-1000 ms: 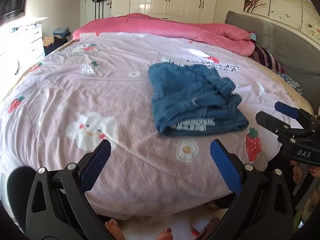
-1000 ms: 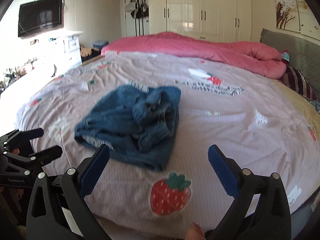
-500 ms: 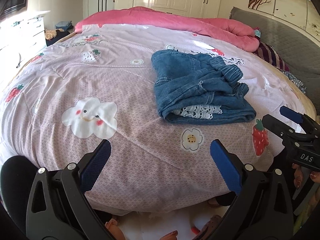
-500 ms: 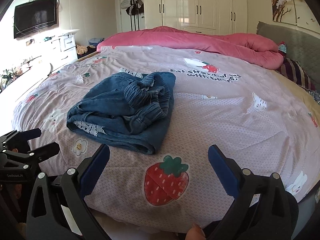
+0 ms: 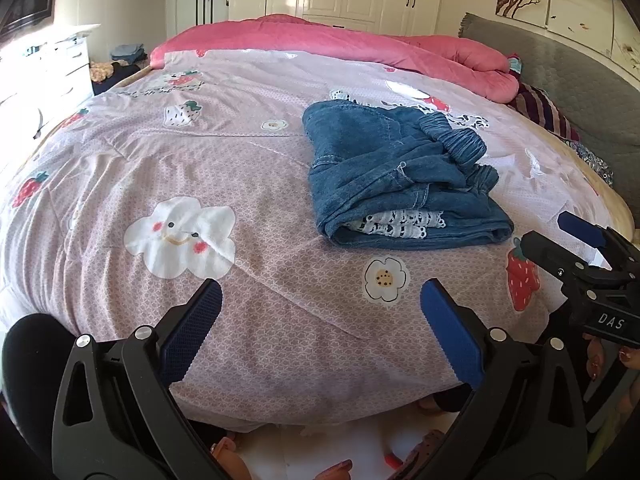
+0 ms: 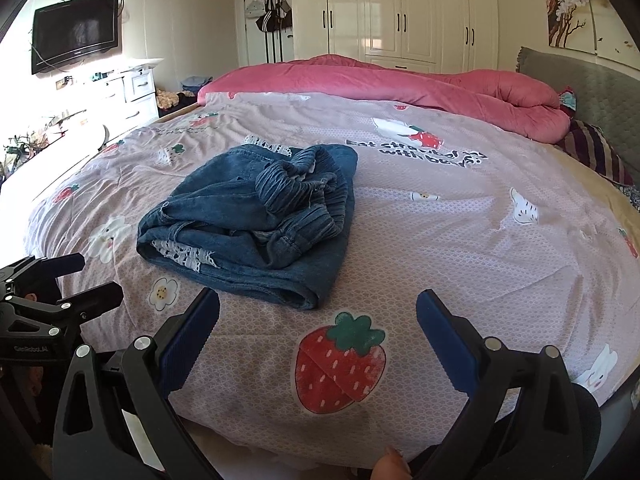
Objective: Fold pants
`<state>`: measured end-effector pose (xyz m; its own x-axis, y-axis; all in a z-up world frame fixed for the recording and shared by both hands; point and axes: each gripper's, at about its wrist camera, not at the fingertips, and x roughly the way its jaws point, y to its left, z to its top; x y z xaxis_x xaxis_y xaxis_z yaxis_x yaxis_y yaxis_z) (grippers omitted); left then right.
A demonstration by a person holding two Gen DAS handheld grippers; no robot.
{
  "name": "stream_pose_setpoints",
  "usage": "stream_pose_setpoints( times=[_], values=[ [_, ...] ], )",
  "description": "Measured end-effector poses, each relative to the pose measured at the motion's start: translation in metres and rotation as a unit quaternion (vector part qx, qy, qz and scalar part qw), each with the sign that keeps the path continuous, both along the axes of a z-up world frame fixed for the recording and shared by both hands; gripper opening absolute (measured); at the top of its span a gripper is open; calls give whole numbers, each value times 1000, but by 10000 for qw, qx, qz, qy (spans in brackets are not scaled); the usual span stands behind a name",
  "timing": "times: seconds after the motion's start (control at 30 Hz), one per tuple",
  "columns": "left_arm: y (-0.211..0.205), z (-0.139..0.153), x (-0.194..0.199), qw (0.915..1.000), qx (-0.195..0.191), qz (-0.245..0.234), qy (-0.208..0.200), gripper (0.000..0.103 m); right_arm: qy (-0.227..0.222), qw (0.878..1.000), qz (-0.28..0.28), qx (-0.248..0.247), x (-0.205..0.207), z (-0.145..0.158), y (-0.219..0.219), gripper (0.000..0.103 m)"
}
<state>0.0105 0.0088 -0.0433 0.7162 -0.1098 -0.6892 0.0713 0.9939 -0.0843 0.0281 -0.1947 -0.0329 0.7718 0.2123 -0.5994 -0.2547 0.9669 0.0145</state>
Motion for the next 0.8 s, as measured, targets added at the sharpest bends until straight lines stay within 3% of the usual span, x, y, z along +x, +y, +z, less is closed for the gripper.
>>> stream_pose_setpoints(
  times=[0.8],
  values=[
    [0,3,-1,10000,57,59,-42,93,66,10000,-32,-58,2,-4,1,98]
  ],
)
